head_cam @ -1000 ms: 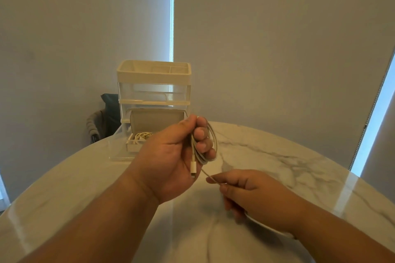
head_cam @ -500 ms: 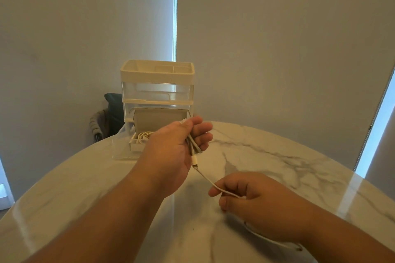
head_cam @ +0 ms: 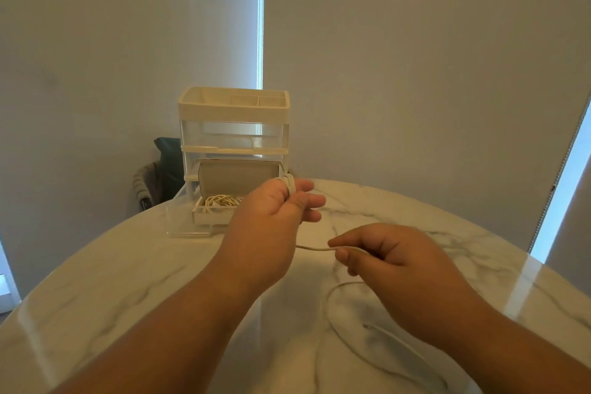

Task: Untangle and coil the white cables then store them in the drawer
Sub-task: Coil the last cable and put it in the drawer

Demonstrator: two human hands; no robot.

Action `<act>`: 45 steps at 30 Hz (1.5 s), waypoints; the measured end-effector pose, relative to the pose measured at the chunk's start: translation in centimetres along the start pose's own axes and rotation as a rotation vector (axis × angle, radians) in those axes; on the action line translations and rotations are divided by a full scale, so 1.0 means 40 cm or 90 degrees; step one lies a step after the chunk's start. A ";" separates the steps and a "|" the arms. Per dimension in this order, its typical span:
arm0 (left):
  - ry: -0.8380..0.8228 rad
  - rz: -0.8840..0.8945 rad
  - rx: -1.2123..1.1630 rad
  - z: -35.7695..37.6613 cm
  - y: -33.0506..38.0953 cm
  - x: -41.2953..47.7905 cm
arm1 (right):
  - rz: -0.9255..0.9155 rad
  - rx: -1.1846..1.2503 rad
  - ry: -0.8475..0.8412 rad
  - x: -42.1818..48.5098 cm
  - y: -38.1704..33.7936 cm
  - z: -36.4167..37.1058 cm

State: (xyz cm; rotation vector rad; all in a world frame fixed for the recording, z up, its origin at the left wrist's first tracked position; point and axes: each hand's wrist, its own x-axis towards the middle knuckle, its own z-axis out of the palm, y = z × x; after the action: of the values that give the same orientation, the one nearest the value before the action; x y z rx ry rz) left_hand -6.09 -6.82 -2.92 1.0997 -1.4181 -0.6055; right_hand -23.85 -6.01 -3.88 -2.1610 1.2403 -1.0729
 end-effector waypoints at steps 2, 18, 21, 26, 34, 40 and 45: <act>-0.052 0.053 0.118 0.005 -0.002 -0.013 | -0.026 -0.018 0.031 0.001 -0.004 -0.005; -0.358 0.098 0.336 0.014 0.006 -0.035 | -0.164 -0.095 0.138 0.010 0.003 -0.030; -0.373 0.060 0.329 0.025 0.023 -0.044 | -0.152 -0.070 0.175 0.020 0.018 -0.045; -0.423 0.001 0.357 0.048 0.028 -0.052 | -0.150 -0.076 0.178 0.021 0.028 -0.040; -0.468 -0.081 0.290 0.031 0.024 -0.038 | -0.158 -0.065 0.160 0.019 0.033 -0.028; -0.402 -0.121 0.110 0.045 0.023 -0.043 | -0.133 -0.022 0.153 0.022 0.039 -0.029; -0.365 -0.215 -0.355 0.030 0.052 -0.044 | -0.079 0.055 0.154 0.035 0.067 -0.023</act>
State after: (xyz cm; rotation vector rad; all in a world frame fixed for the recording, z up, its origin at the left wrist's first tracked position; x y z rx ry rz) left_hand -8.03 -4.69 -2.17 0.7354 -1.4026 -1.5512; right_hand -25.58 -8.56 -4.57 -2.1132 1.1465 -1.4490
